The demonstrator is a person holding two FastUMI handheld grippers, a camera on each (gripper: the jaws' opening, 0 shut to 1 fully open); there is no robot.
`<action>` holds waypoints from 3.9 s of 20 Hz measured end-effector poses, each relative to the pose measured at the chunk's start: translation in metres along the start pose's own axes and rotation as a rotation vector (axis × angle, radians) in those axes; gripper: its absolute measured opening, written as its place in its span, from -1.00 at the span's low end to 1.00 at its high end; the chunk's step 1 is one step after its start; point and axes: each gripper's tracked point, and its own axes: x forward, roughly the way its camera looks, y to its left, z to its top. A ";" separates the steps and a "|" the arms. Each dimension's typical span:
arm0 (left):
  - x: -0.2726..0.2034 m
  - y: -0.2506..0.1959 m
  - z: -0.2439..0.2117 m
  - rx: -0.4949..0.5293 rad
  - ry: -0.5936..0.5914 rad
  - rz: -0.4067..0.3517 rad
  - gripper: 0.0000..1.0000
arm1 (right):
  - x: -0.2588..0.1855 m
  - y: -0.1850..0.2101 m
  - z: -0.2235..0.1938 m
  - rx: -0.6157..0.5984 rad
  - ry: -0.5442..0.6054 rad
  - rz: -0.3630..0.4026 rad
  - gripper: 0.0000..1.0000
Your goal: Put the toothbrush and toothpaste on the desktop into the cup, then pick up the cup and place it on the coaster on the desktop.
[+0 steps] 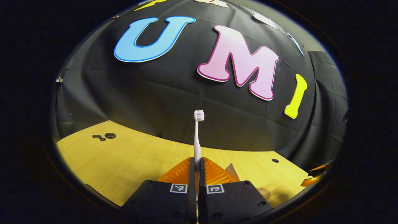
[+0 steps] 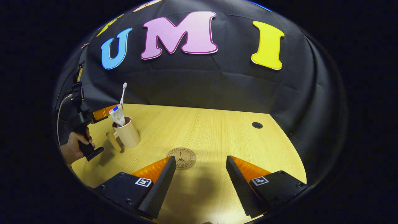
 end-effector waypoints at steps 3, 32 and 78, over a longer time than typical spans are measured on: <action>-0.003 -0.003 -0.008 0.022 0.037 -0.008 -0.74 | 0.000 0.002 -0.001 -0.008 0.004 0.002 0.98; -0.080 0.003 -0.056 0.192 0.790 0.088 0.96 | -0.025 -0.055 -0.021 0.220 0.035 -0.132 0.98; -0.055 -0.082 -0.103 0.253 1.090 -0.067 -0.57 | -0.103 -0.130 -0.068 0.322 0.072 -0.285 0.96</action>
